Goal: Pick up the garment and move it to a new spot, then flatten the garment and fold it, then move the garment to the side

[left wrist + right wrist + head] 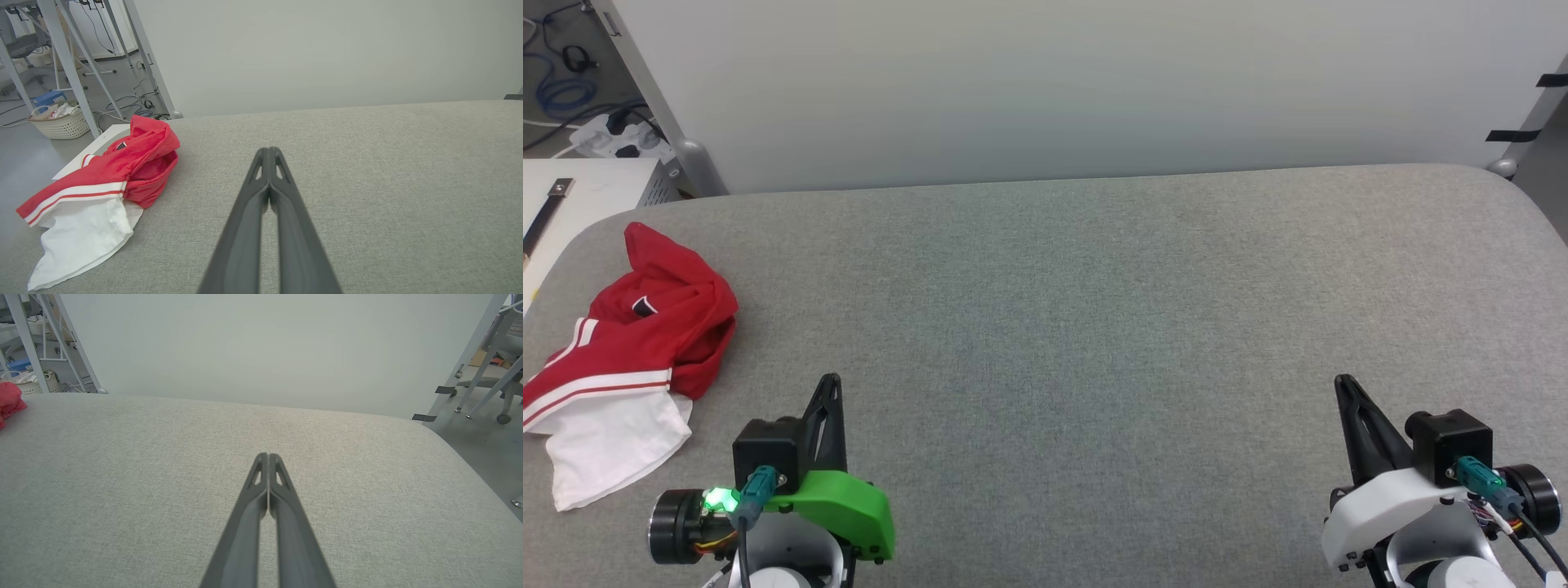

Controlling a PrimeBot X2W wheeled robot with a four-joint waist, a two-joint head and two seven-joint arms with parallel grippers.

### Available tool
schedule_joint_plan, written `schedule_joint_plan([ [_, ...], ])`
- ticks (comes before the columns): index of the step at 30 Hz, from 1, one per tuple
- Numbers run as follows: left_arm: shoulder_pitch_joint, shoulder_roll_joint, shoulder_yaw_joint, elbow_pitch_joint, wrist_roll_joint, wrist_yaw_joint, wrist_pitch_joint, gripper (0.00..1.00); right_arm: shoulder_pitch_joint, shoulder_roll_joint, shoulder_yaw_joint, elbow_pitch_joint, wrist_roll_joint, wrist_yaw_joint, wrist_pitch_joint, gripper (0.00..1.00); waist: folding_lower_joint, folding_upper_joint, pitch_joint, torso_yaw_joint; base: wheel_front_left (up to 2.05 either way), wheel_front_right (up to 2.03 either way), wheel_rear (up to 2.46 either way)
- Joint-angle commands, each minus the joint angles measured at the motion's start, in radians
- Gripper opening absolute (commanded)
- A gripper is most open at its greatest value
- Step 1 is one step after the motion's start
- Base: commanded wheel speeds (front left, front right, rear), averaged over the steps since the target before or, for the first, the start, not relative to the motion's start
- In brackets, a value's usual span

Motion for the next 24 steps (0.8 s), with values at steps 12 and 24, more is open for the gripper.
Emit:
schedule_joint_plan([
  [12, -0.016, -0.005, 0.000, -0.002, 0.010, -0.003, -0.001, 0.00, -0.016, 0.002, 0.001, 0.002, -0.010, -0.001, 0.003, 0.00, 0.0000, 0.0000, 0.000, 0.000, 0.00, 0.00, 0.00],
  [24, -0.016, -0.005, 0.000, -0.002, 0.010, -0.003, -0.001, 0.00, -0.016, 0.002, 0.001, 0.002, -0.010, -0.001, 0.003, 0.00, 0.0000, 0.0000, 0.000, 0.000, 0.00, 0.00, 0.00],
])
